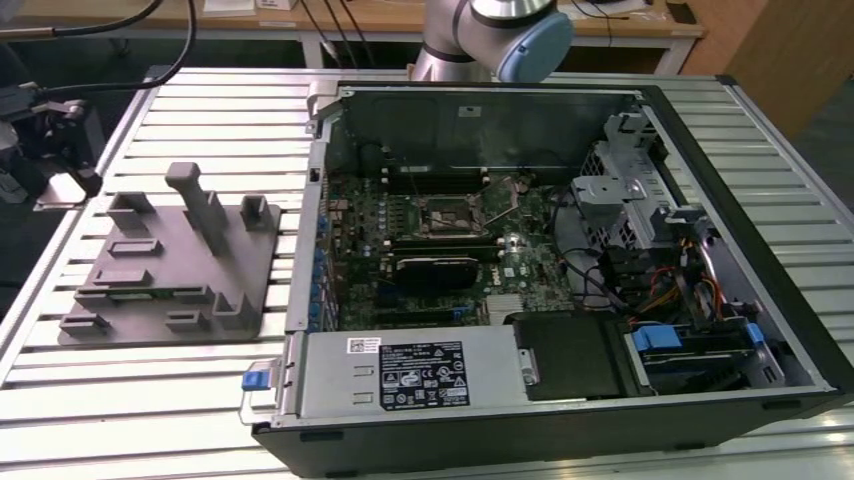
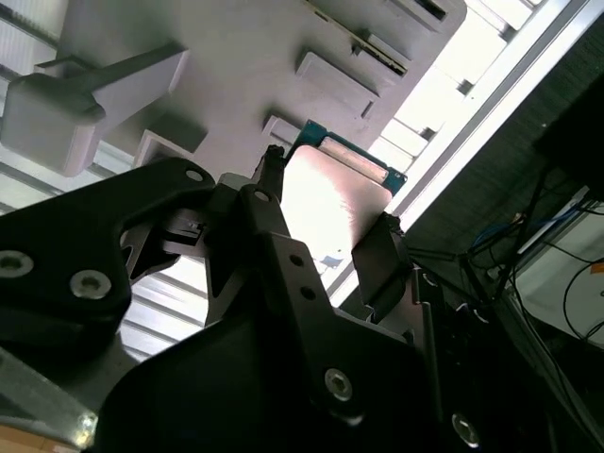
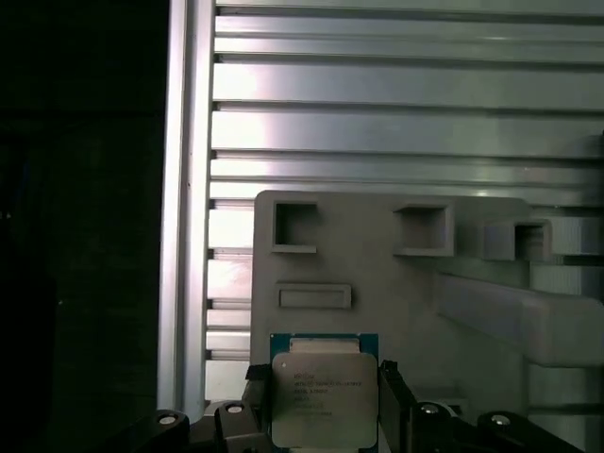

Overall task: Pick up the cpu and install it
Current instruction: 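Pick up the cpu and move it towards the insertion slot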

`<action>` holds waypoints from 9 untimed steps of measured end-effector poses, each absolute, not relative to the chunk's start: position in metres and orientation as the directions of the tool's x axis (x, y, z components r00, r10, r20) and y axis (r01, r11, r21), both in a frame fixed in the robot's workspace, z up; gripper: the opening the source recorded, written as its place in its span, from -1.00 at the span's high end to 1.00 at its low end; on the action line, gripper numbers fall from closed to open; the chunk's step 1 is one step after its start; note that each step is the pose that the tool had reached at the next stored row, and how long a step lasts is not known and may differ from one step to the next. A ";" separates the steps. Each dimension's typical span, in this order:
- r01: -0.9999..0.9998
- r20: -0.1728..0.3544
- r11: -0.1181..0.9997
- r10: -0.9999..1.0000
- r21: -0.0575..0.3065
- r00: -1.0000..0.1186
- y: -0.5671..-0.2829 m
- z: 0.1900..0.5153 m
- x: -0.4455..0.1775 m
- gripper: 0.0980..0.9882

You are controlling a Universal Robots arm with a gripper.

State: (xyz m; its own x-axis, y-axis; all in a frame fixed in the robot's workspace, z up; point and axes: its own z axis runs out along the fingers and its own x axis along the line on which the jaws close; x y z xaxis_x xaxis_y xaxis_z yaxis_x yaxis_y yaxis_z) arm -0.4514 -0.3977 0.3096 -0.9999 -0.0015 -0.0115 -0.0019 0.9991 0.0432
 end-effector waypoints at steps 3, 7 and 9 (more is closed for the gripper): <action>-0.002 -0.012 0.999 -0.001 0.043 -1.000 -0.398 0.315 -0.451 0.00; -0.002 -0.012 0.999 -0.001 0.043 -1.000 -0.398 0.321 -0.451 0.00; -0.002 -0.012 0.999 -0.001 0.043 -1.000 -0.398 0.324 -0.451 0.00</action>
State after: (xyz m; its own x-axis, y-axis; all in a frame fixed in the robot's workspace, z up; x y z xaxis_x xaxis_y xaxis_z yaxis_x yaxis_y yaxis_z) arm -0.4513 -0.3977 0.3243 -0.9999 -0.0014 -0.0121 -0.0019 0.9991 0.0433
